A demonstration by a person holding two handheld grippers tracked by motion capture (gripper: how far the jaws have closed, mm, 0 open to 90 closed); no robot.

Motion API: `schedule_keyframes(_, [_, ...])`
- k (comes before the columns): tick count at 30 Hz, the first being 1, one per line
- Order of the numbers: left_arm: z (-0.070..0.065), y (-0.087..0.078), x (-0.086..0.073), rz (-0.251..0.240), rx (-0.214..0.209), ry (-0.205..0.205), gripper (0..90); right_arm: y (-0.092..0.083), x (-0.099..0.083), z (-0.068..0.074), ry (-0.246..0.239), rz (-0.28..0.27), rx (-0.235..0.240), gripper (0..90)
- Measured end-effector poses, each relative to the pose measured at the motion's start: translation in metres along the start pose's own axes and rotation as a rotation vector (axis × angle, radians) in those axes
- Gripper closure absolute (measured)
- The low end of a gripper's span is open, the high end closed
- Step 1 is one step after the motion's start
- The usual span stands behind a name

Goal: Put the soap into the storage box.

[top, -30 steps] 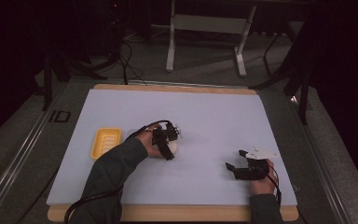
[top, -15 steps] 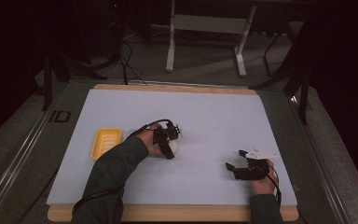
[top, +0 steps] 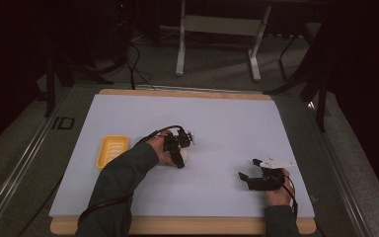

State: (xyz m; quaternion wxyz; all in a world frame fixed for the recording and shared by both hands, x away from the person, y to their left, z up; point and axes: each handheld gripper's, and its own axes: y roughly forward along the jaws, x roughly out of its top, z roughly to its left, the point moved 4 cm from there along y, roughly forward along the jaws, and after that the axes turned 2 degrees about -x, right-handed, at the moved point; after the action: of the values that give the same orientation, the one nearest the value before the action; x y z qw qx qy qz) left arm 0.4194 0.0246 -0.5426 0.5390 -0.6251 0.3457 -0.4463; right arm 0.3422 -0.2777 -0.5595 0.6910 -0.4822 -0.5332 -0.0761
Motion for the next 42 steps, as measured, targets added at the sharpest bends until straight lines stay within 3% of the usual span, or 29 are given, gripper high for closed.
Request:
schedule_keyframes(16, [-0.001, -0.002, 0.001, 0.02, 0.019, 0.039, 25.4, 0.0, 0.0, 0.0, -0.002, -0.001, 0.001, 17.9])
schedule_keyframes(42, [0.008, -0.023, -0.006, 0.002, 0.031, 0.01, 25.5, 0.0, 0.0, 0.0, -0.001, -0.001, 0.001, 17.9])
